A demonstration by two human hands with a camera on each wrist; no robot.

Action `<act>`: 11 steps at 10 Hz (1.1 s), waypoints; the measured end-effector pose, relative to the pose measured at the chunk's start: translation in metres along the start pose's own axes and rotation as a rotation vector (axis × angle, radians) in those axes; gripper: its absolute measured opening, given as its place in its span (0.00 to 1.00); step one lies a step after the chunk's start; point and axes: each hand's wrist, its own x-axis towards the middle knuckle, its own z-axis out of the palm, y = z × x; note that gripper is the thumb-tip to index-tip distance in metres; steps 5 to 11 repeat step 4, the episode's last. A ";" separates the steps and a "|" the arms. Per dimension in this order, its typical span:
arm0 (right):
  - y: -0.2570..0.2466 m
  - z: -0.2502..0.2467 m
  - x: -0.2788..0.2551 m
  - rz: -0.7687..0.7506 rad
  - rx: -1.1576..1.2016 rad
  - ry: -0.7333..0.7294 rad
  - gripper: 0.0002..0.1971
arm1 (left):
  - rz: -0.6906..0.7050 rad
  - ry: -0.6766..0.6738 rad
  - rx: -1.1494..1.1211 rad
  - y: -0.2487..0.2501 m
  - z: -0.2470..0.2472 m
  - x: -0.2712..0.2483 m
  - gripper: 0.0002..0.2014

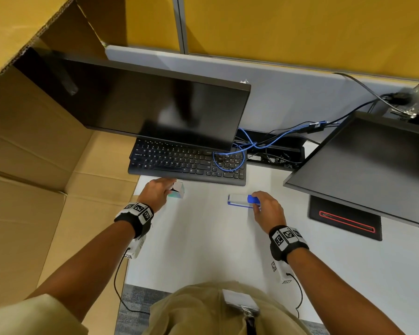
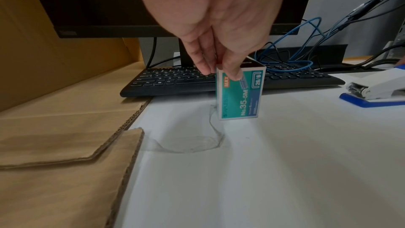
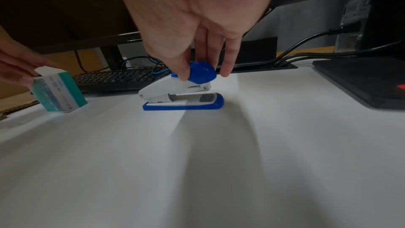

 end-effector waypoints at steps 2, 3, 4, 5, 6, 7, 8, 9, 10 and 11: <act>-0.010 -0.002 -0.002 -0.059 -0.027 -0.006 0.17 | -0.056 -0.058 -0.027 0.004 -0.001 -0.006 0.32; -0.014 -0.001 -0.004 -0.113 -0.015 -0.002 0.18 | -0.037 -0.068 -0.028 0.008 -0.004 -0.009 0.37; -0.017 0.002 -0.005 -0.141 -0.021 0.006 0.19 | -0.012 -0.078 -0.027 0.010 -0.004 -0.013 0.37; -0.017 0.002 -0.005 -0.141 -0.021 0.006 0.19 | -0.012 -0.078 -0.027 0.010 -0.004 -0.013 0.37; -0.017 0.002 -0.005 -0.141 -0.021 0.006 0.19 | -0.012 -0.078 -0.027 0.010 -0.004 -0.013 0.37; -0.017 0.002 -0.005 -0.141 -0.021 0.006 0.19 | -0.012 -0.078 -0.027 0.010 -0.004 -0.013 0.37; -0.017 0.002 -0.005 -0.141 -0.021 0.006 0.19 | -0.012 -0.078 -0.027 0.010 -0.004 -0.013 0.37; -0.017 0.002 -0.005 -0.141 -0.021 0.006 0.19 | -0.012 -0.078 -0.027 0.010 -0.004 -0.013 0.37; -0.017 0.002 -0.005 -0.141 -0.021 0.006 0.19 | -0.012 -0.078 -0.027 0.010 -0.004 -0.013 0.37; -0.017 0.002 -0.005 -0.141 -0.021 0.006 0.19 | -0.012 -0.078 -0.027 0.010 -0.004 -0.013 0.37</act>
